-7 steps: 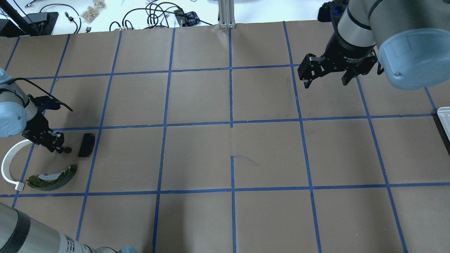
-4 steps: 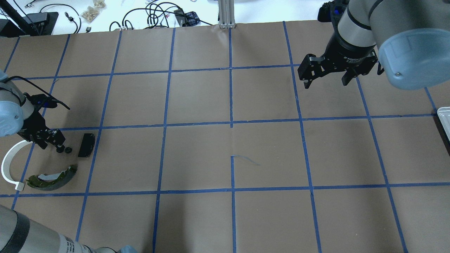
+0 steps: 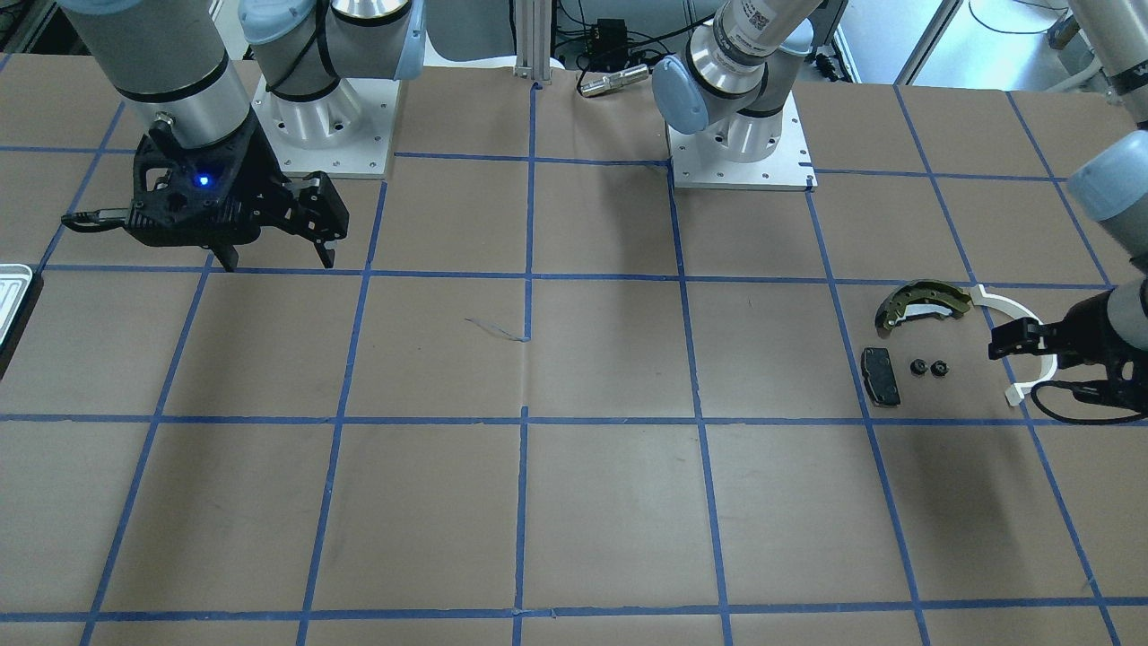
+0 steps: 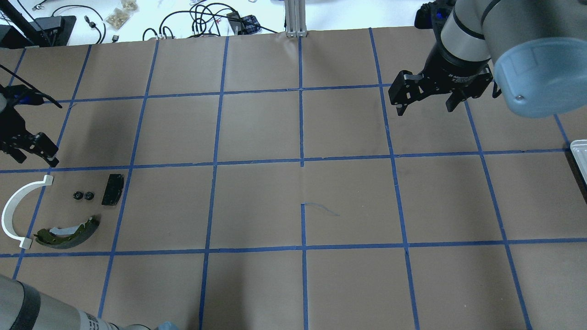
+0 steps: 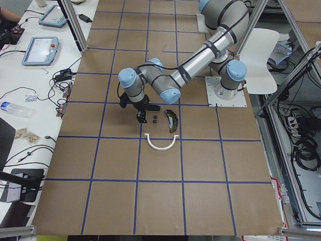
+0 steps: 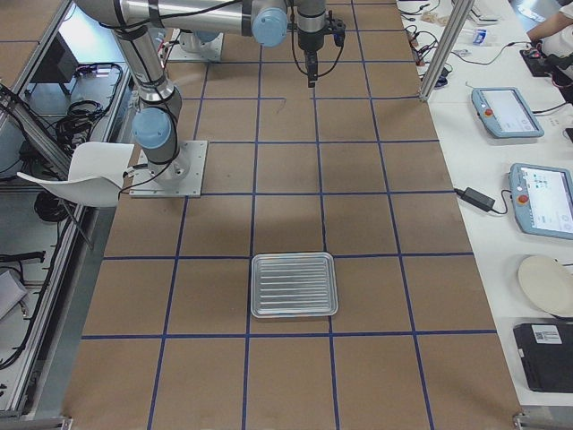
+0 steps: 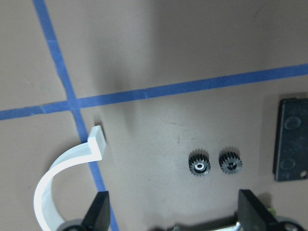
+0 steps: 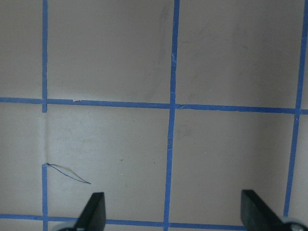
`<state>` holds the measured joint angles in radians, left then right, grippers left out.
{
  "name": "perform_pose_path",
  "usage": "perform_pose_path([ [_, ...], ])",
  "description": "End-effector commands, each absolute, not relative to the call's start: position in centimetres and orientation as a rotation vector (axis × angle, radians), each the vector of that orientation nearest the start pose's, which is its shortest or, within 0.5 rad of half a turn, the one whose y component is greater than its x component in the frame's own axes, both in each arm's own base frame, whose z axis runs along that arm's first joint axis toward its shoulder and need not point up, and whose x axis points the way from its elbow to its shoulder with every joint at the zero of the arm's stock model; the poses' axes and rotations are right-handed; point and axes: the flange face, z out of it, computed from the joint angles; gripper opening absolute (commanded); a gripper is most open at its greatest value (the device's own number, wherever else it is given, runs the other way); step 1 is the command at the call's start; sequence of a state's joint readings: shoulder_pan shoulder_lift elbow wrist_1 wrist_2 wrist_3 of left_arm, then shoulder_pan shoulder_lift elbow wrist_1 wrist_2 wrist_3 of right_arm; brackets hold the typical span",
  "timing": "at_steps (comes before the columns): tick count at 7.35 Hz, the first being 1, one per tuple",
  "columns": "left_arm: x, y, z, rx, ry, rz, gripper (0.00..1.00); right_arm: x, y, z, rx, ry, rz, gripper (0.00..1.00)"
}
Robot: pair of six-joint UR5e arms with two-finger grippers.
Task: Place bearing gear from tray to pile
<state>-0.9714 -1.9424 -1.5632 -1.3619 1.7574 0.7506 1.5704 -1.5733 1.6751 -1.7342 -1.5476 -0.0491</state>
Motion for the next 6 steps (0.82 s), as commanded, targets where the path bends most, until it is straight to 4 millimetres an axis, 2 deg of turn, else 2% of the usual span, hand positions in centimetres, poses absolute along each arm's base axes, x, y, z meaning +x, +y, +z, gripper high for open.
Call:
perform_pose_path([
  [1, 18.5, -58.7, 37.3, 0.362, 3.020, 0.301, 0.94, 13.6, -49.5, 45.4, -0.078, 3.118, -0.094, 1.00],
  [2, 14.1, -59.1, 39.0, 0.319, 3.012, 0.282, 0.94, 13.5, -49.5, 45.4, -0.078, 3.119, -0.094, 1.00],
  [3, 10.2, -59.2, 40.6, 0.306, 3.076, 0.208, 0.94, 13.6, -49.5, 45.4, -0.078, 3.118, -0.101, 1.00],
  [4, 7.7, -58.5, 42.1, 0.225, 3.082, 0.177, 1.00, 13.6, -49.5, 45.4, -0.080, 3.118, -0.099, 1.00],
  [5, 3.8, -58.0, 43.6, 0.199, 3.074, 0.152, 1.00, 13.5, -49.6, 45.5, -0.078, 3.118, -0.106, 1.00],
  [6, -1.8, -57.3, 44.8, 0.192, 3.062, 0.113, 1.00, 13.5, -49.6, 45.4, -0.078, 3.119, -0.101, 1.00],
])
